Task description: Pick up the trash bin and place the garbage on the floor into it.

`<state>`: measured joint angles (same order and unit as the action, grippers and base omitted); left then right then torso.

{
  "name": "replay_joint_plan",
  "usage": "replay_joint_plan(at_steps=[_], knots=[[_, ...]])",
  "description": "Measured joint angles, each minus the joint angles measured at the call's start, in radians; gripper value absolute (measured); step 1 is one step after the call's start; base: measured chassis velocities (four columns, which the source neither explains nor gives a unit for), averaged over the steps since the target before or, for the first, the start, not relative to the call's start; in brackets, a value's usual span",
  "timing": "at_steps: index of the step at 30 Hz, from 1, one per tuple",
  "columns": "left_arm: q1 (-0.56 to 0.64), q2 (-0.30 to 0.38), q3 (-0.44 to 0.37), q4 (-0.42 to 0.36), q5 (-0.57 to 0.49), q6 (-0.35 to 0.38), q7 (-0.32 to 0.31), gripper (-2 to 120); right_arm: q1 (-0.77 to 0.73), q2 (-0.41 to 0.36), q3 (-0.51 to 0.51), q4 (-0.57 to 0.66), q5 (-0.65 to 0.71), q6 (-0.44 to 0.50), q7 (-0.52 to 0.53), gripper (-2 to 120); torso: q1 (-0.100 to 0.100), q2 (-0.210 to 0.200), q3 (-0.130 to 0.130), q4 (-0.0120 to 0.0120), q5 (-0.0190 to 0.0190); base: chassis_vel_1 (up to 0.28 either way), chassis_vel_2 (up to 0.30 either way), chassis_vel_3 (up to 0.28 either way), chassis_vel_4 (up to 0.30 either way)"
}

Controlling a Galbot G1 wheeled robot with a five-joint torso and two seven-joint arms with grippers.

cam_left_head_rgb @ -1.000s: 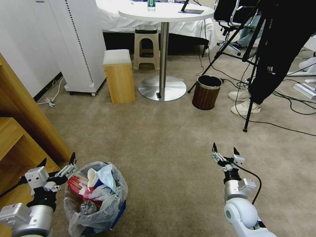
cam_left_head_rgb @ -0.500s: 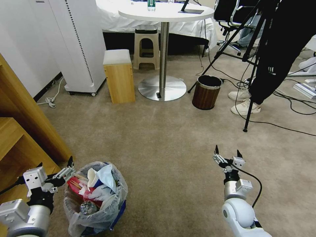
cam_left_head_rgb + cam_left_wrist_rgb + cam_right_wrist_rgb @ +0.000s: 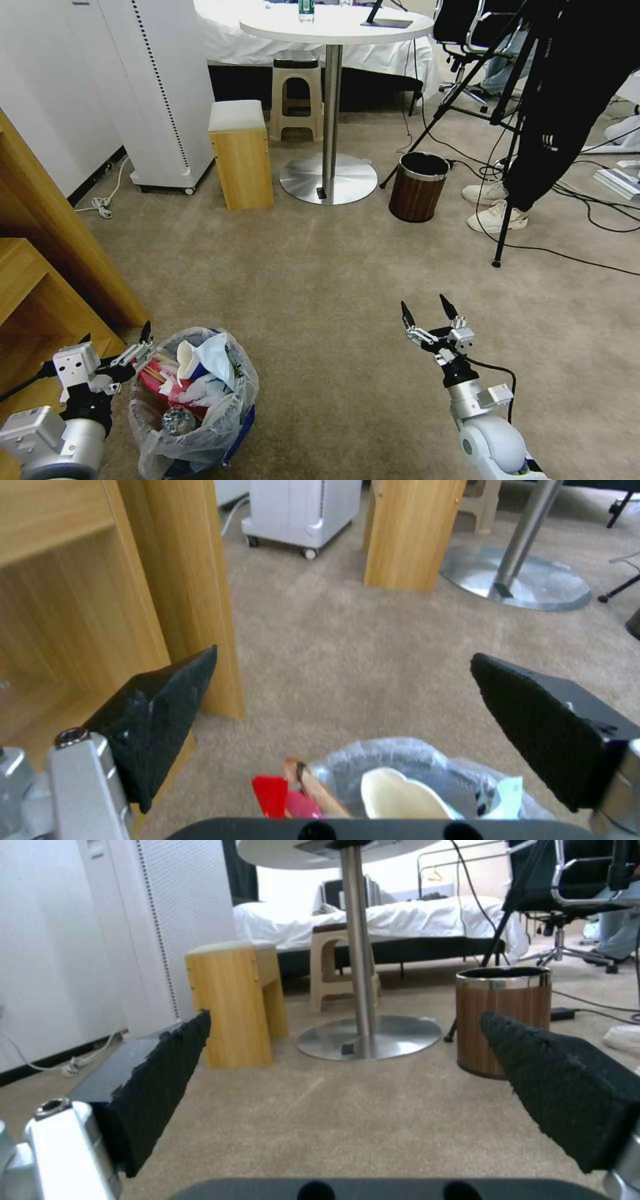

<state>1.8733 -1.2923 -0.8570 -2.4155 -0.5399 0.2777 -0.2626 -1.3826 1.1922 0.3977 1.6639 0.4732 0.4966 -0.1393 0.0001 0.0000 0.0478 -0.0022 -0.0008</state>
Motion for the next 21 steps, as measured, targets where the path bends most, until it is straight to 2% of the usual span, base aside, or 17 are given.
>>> replay_joint_plan(at_steps=[8,14,21], knots=[[0.001,0.019,-0.01,0.014,-0.016,0.023,0.022,100,-0.009,0.023,0.028,0.032,-0.037,-0.049,0.071,100,0.0,0.0,0.0,-0.0001,0.0,0.0,0.0,0.0,0.0],[0.004,0.041,-0.016,0.03,0.012,0.018,0.044,100,-0.029,0.005,0.061,0.149,-0.074,-0.179,0.212,100,0.0,0.0,0.0,-0.0001,-0.0001,0.0,0.0,0.0,0.0],[0.007,0.039,-0.011,0.043,0.034,0.018,0.056,100,-0.044,0.001,0.076,0.19,-0.094,-0.236,0.268,100,0.0,0.0,0.0,-0.0001,0.0,0.0,0.0,0.0,0.0]])
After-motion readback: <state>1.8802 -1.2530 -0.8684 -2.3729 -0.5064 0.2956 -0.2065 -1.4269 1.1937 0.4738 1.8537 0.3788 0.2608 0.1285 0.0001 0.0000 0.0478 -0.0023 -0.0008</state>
